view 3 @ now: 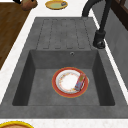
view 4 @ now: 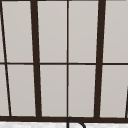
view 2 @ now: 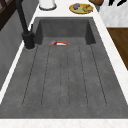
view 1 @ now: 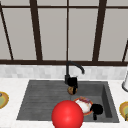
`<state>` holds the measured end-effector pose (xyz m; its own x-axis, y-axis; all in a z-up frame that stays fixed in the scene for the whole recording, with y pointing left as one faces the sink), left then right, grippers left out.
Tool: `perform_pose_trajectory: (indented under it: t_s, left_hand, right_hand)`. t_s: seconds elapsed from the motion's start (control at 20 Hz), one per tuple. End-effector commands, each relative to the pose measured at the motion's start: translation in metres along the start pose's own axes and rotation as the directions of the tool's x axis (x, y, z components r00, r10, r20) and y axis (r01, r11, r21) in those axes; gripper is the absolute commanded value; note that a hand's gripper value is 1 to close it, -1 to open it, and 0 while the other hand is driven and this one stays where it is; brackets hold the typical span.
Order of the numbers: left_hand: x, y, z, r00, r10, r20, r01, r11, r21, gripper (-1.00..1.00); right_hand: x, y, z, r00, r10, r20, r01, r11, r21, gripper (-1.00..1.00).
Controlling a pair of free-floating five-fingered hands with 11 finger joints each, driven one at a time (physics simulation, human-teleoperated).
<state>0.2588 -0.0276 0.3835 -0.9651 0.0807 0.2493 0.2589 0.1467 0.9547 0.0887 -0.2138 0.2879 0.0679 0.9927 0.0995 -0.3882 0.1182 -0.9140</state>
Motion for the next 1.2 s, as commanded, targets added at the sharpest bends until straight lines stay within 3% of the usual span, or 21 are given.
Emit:
perform_pose_trajectory:
  t_s: [0.0,0.3,0.65,0.85,0.95,1.15]
  left_hand:
    - [-0.004,-0.026,-0.027,1.0,0.0,-0.003,0.0,0.9999,-0.01,1.0]
    - [-0.025,-0.082,-0.066,1.0,-0.005,-0.001,0.005,1.0,-0.005,1.0]
    - [-0.052,-0.139,-0.077,0.9995,-0.003,0.032,0.003,1.0,-0.007,1.0]
    - [-0.081,-0.166,-0.069,0.9968,0.019,0.078,-0.018,0.9997,-0.018,1.0]
    - [-0.094,-0.18,-0.066,0.9953,0.056,0.08,-0.053,0.998,-0.033,1.0]
    - [-0.129,-0.205,-0.058,0.9959,0.065,0.063,-0.063,0.9974,-0.034,1.0]
  right_hand:
    - [0.0,0.0,0.0,1.0,0.0,0.0,0.0,1.0,0.0,0.0]
    - [0.0,0.0,0.0,1.0,0.0,0.0,0.0,1.0,0.0,0.0]
    - [0.0,0.0,0.0,1.0,0.0,0.0,0.0,1.0,0.0,0.0]
    - [0.0,0.0,0.0,1.0,0.0,0.0,0.0,1.0,0.0,0.0]
    - [0.0,0.0,0.0,1.0,0.0,0.0,0.0,1.0,0.0,0.0]
    - [0.0,0.0,0.0,1.0,0.0,0.0,0.0,1.0,0.0,0.0]
